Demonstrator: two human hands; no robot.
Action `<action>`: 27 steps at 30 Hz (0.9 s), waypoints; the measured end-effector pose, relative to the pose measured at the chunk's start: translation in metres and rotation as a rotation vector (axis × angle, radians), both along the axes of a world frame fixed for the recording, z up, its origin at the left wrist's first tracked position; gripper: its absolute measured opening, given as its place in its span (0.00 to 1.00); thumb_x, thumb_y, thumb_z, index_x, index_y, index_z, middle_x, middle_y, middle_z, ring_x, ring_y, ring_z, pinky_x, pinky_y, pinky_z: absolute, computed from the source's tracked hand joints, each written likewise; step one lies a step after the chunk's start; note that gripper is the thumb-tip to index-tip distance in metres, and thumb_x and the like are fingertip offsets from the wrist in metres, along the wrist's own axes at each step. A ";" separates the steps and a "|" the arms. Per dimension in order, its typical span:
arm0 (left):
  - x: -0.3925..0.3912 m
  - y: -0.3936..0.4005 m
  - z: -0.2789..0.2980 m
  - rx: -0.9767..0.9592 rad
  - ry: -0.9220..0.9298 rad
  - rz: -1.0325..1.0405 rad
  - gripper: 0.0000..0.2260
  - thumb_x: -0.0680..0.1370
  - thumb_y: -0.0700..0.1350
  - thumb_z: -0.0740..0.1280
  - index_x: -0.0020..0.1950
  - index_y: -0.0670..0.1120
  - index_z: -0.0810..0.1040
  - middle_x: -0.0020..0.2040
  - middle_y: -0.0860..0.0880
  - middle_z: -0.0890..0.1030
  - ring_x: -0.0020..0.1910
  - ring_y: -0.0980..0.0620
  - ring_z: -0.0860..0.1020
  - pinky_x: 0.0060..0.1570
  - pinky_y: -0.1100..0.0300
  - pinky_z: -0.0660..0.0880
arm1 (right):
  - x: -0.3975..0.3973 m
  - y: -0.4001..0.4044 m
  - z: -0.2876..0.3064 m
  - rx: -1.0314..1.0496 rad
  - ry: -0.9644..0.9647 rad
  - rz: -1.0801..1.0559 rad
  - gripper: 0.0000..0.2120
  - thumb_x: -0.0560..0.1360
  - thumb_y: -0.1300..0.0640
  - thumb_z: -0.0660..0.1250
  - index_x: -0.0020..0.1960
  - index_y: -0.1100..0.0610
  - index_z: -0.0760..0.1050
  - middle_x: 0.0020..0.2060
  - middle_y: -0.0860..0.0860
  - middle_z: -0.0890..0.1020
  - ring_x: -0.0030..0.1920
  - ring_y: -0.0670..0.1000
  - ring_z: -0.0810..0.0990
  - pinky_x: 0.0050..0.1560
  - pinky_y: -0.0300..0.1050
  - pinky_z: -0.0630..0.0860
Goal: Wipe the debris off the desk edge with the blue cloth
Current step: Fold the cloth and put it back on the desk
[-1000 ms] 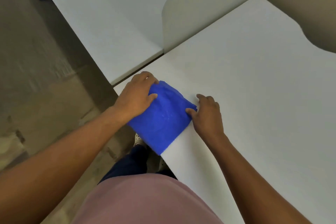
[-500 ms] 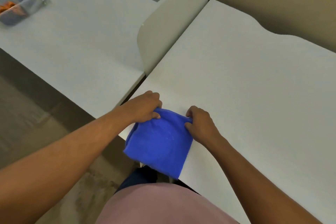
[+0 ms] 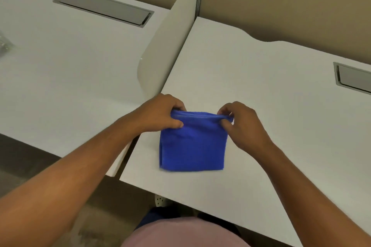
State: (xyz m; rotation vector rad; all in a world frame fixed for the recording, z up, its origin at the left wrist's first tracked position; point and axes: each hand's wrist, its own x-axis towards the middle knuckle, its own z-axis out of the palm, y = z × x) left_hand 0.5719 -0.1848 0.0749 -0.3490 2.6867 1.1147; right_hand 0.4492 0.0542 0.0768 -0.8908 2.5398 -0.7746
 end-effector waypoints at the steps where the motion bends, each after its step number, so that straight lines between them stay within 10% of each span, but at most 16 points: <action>1: -0.001 0.000 0.007 -0.011 0.111 0.025 0.08 0.71 0.46 0.73 0.48 0.56 0.85 0.42 0.60 0.85 0.42 0.61 0.81 0.38 0.69 0.73 | -0.002 0.001 0.010 -0.075 0.075 -0.014 0.10 0.76 0.63 0.66 0.48 0.47 0.78 0.45 0.42 0.80 0.46 0.43 0.79 0.45 0.34 0.71; 7: 0.005 0.011 0.004 -0.289 0.619 -0.075 0.11 0.72 0.35 0.73 0.53 0.46 0.84 0.47 0.52 0.83 0.44 0.53 0.80 0.45 0.62 0.75 | 0.013 0.010 0.023 -0.166 0.539 -0.010 0.11 0.70 0.70 0.73 0.47 0.57 0.80 0.47 0.49 0.82 0.48 0.54 0.77 0.49 0.49 0.76; 10: 0.017 0.021 -0.027 -0.360 0.548 -0.155 0.13 0.71 0.31 0.74 0.52 0.44 0.85 0.47 0.48 0.84 0.43 0.46 0.82 0.42 0.51 0.80 | 0.032 0.016 0.000 -0.021 0.456 0.028 0.11 0.68 0.72 0.75 0.44 0.59 0.82 0.42 0.52 0.85 0.43 0.58 0.81 0.45 0.54 0.78; 21: 0.060 0.027 -0.073 -0.205 0.245 -0.266 0.08 0.77 0.44 0.73 0.55 0.53 0.83 0.49 0.58 0.82 0.45 0.59 0.78 0.46 0.64 0.76 | 0.065 0.057 -0.049 0.206 0.020 0.096 0.05 0.79 0.52 0.73 0.55 0.47 0.81 0.48 0.42 0.83 0.45 0.44 0.78 0.43 0.29 0.69; 27: 0.028 0.005 -0.049 -0.033 0.249 -0.122 0.08 0.78 0.44 0.74 0.57 0.51 0.84 0.49 0.57 0.85 0.48 0.60 0.81 0.50 0.64 0.76 | 0.035 0.049 -0.032 0.090 0.041 0.000 0.07 0.79 0.53 0.72 0.57 0.46 0.82 0.49 0.40 0.83 0.49 0.46 0.81 0.52 0.43 0.78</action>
